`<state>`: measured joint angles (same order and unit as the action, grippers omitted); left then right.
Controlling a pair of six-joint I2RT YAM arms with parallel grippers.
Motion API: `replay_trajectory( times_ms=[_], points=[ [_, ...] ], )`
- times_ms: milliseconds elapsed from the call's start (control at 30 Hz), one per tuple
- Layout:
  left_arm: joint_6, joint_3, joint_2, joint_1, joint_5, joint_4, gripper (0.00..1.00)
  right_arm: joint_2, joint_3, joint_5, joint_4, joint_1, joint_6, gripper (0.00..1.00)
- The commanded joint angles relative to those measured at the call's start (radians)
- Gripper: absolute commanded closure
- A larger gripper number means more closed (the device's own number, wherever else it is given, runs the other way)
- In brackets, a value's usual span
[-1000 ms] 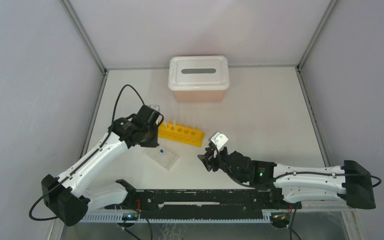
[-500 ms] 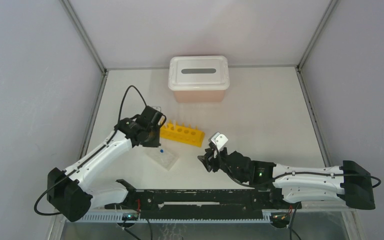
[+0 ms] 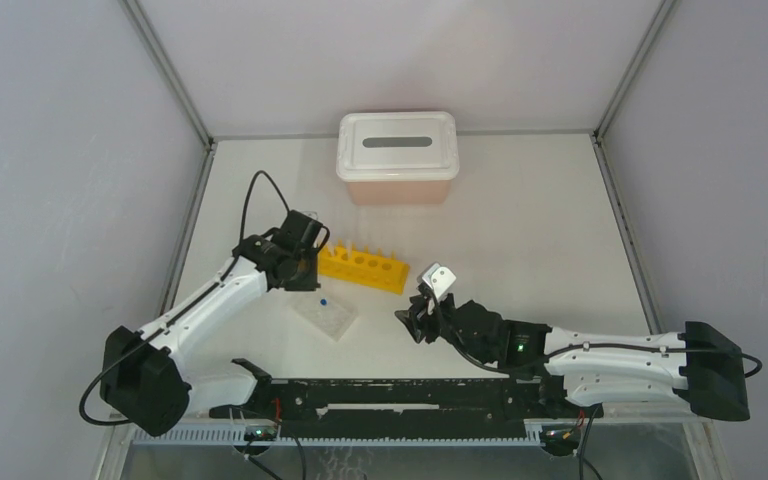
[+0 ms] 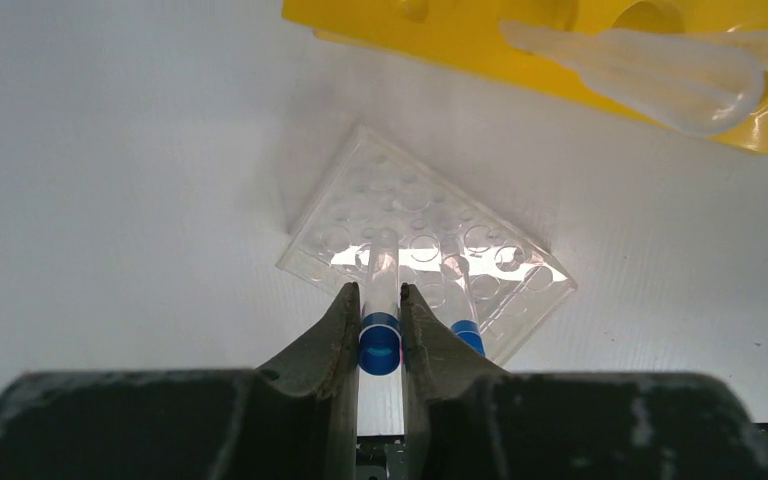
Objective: Organize the chemistry lab equipment
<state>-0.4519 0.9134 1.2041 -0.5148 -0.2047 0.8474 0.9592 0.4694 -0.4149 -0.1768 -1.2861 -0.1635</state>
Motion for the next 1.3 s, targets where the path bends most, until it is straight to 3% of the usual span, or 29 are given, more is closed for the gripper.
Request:
replay_trajectory(
  times_ms=[0, 833, 1267],
  points=[
    [0.030, -0.019, 0.005, 0.014, 0.009, -0.048, 0.90, 0.007, 0.001, 0.012, -0.053, 0.011, -0.018, 0.49],
    [0.029, -0.047, 0.031, 0.019, 0.032, -0.066, 0.90, 0.012, -0.010, 0.029, -0.067, 0.023, -0.026, 0.49],
    [0.020, -0.074, 0.037, 0.019, 0.042, -0.070, 0.77, 0.014, -0.018, 0.038, -0.076, 0.028, -0.033, 0.49]
  ],
)
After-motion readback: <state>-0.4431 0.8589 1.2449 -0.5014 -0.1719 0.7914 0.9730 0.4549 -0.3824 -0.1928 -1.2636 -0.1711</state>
